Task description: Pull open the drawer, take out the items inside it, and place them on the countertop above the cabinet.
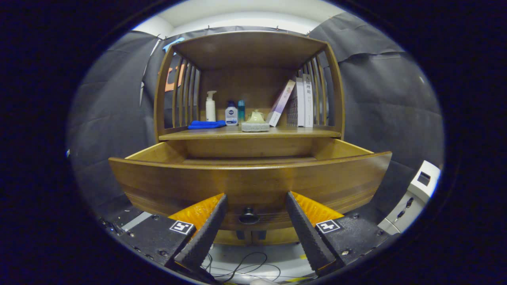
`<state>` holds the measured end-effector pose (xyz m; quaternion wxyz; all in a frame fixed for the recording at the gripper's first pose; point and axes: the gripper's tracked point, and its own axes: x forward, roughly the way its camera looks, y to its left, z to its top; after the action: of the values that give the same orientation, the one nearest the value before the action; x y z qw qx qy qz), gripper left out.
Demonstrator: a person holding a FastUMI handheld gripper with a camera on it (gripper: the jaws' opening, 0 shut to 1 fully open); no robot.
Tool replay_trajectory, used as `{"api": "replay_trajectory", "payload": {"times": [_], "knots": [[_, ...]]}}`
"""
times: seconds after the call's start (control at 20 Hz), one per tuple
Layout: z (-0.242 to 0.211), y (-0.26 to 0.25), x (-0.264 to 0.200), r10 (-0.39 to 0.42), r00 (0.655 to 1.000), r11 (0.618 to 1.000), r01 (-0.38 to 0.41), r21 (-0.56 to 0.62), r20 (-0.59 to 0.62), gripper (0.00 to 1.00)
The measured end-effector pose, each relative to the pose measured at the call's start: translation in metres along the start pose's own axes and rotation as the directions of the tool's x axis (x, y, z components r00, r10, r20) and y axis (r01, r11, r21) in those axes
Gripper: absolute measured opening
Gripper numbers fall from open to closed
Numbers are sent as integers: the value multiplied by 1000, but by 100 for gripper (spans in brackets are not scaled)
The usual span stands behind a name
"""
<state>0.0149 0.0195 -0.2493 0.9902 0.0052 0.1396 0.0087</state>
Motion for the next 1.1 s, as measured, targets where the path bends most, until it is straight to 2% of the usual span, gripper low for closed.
{"api": "replay_trajectory", "payload": {"times": [0.25, 0.45, 1.1], "knots": [[11, 8, 35, 14, 1000, 1000, -14, -4, 7, 98], [25, 12, 73, -5, 999, 1000, 5, -7, 35, 97], [43, 13, 152, 6, 1000, 1000, -6, -12, 25, 98]]}}
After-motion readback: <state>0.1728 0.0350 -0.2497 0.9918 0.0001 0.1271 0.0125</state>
